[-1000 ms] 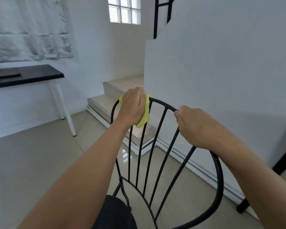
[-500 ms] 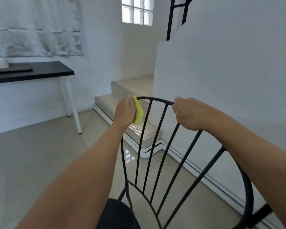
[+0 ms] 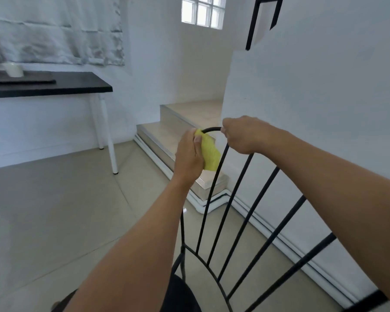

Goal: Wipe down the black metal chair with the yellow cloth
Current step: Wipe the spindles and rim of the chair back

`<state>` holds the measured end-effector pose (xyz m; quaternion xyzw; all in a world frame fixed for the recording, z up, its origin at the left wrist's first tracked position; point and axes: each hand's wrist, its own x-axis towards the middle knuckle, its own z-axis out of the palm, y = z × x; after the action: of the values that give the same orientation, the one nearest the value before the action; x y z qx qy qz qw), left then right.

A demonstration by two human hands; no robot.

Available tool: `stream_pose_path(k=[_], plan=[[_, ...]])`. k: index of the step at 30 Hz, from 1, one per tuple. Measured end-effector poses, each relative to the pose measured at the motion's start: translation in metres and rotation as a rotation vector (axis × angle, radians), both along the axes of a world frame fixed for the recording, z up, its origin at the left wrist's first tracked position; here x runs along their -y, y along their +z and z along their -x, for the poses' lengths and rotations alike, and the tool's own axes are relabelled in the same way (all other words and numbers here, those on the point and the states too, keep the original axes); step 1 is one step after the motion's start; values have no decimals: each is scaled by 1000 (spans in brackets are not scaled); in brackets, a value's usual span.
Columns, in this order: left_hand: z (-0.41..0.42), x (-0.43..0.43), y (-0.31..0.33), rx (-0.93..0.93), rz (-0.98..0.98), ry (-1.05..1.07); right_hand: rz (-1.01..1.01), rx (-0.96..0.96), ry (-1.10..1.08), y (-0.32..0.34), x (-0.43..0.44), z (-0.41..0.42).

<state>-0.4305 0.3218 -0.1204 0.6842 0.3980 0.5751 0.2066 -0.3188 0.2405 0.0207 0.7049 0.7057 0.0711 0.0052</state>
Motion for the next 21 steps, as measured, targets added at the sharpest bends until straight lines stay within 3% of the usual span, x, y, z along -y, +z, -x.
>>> stream_pose_path(k=[2, 6, 10, 14, 17, 21], plan=[[12, 15, -31, 31, 170, 21, -14, 10, 8, -3, -6, 1], [33, 54, -93, -97, 440, 33, -41, 54, 22, -7, -15, 9], [39, 48, -86, -160, 498, 30, -64, 175, 45, -13, -25, 30], [37, 42, -81, -123, 435, 27, -58, 293, 109, -22, -42, 42], [33, 58, -119, -73, 438, 31, -55, 328, 142, -27, -51, 45], [33, 95, -191, -123, 615, 1, -64, 413, 201, -34, -59, 50]])
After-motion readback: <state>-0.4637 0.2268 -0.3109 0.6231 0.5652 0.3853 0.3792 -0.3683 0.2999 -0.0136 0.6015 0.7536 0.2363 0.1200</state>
